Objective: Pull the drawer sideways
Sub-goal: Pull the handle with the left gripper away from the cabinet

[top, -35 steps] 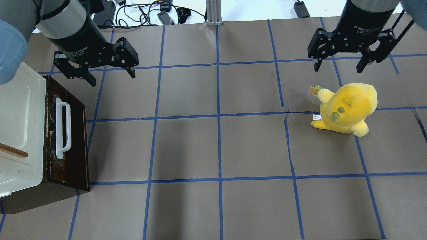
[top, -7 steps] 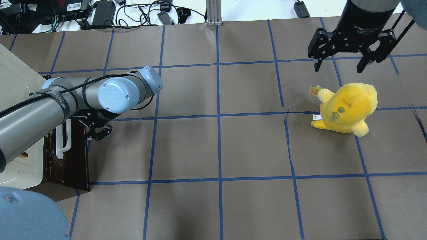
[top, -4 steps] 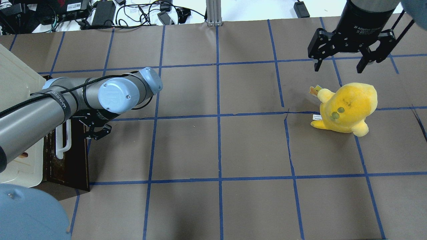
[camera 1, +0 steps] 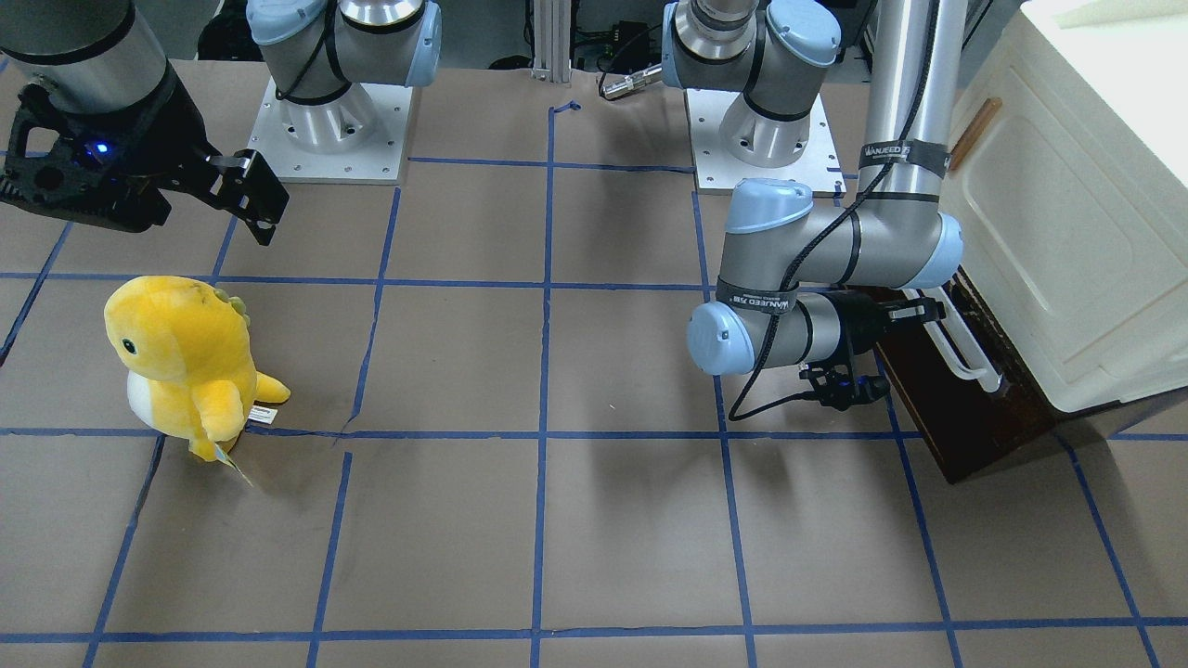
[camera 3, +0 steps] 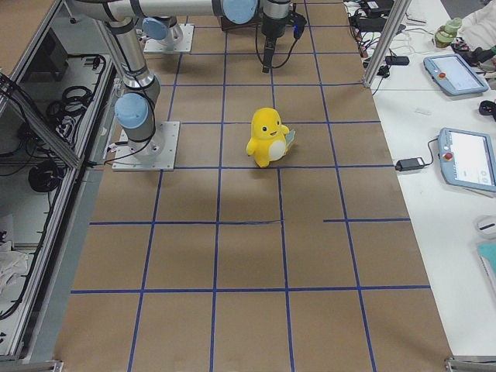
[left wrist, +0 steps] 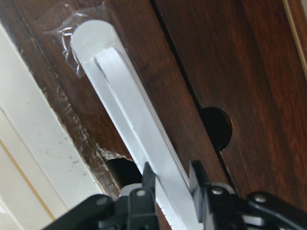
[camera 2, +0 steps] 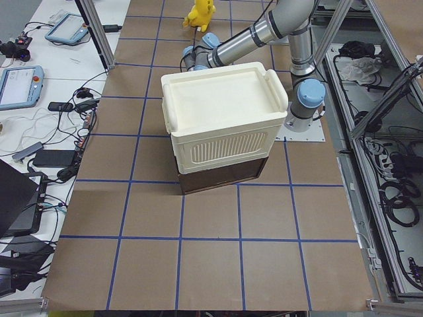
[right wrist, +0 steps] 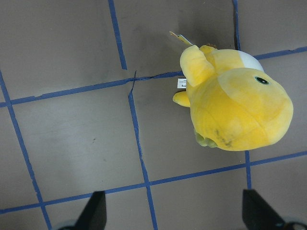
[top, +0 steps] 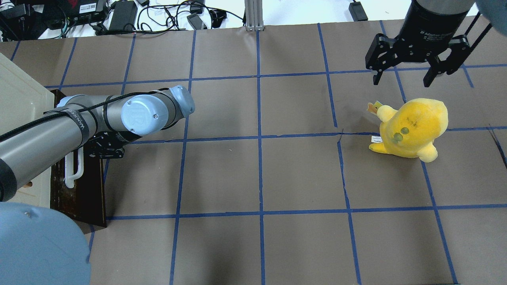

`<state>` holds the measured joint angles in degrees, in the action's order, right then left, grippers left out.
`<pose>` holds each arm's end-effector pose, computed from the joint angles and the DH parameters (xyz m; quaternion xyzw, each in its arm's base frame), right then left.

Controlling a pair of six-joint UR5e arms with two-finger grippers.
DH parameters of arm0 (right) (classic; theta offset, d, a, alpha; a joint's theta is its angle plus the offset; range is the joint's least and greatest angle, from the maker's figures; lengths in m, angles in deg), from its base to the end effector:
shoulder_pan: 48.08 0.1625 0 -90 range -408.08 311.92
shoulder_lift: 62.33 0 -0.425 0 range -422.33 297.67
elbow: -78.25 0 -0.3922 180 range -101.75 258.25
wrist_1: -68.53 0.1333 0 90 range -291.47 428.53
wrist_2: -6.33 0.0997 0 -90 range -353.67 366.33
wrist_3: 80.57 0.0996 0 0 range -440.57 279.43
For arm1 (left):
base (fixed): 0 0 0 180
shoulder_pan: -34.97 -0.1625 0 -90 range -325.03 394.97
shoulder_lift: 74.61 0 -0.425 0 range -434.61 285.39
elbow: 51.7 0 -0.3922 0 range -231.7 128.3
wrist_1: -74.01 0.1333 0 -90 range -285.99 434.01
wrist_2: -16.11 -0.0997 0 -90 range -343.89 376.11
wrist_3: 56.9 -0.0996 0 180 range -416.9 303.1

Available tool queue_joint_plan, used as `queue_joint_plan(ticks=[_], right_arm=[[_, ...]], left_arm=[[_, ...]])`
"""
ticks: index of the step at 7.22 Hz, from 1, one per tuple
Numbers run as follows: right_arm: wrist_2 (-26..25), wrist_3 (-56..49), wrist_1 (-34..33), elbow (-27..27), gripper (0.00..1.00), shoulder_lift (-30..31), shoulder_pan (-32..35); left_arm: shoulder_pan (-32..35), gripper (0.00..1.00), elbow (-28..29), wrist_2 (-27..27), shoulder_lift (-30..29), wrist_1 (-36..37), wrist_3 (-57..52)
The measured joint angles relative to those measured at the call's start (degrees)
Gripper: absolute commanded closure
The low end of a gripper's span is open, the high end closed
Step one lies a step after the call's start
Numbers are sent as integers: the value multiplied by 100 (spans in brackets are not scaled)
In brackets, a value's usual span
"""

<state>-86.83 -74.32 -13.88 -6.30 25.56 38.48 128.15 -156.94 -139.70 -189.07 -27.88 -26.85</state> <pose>0.0976 -0.5060 0.5035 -0.0834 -0.9954 -0.0364 0.0285 -0.0705 -0.5046 0.1954 0.0543 0.7902 0.2102 0.5732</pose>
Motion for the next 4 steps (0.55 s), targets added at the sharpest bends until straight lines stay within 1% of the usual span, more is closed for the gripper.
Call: queue_joint_plan(ticks=[4], right_arm=[[0,0,-1,0,0,0,1]], left_arm=[[120,81,40,-20,-33,-56,-1]])
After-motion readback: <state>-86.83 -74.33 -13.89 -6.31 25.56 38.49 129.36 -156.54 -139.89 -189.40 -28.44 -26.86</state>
